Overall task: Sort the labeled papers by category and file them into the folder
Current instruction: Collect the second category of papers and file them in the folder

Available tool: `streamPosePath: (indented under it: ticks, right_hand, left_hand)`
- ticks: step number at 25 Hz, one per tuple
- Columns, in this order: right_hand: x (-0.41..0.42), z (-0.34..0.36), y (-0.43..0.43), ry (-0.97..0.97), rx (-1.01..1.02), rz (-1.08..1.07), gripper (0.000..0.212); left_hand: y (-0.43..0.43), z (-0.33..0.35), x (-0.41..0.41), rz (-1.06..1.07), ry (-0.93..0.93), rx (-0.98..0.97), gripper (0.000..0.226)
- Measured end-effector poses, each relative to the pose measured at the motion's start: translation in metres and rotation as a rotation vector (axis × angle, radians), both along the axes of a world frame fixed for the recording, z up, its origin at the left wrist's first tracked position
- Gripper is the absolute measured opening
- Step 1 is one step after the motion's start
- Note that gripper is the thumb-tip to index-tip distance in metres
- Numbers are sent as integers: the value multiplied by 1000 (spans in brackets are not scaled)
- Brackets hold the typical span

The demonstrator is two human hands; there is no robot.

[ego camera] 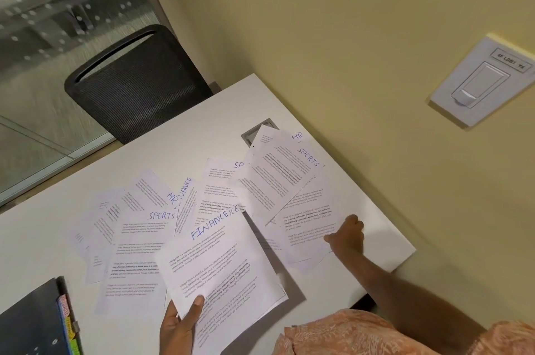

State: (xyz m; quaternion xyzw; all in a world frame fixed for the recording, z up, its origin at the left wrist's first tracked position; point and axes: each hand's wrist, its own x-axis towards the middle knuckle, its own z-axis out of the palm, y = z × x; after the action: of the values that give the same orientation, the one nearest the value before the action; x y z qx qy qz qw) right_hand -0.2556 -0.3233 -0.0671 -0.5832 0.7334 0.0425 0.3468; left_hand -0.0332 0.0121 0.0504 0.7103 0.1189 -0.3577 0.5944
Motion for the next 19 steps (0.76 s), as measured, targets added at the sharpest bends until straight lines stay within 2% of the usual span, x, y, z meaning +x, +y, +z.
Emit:
streamPosePath:
  ticks: [4,5,8,13,19]
  right_hand:
    - [-16,8,-2,-164,-33,-66,24]
    - [-23,13,-3,-189,-37,-77,16]
    - [-51,21,-9,-257,-100,-140,15]
    - [-82,59,-25,-357,-291,-223,25]
    - [-76,94,-35,-686,-169,-289,15]
  left_hand:
    - [-1,1,2,-20,-32,25,40]
    - [-1,2,2,-20,-34,26,41]
    - [4,0,3,7,-30,11,43]
    - [11,-13,2,30,-13,-25,43]
    - [10,-19,4,30,-17,-47,44]
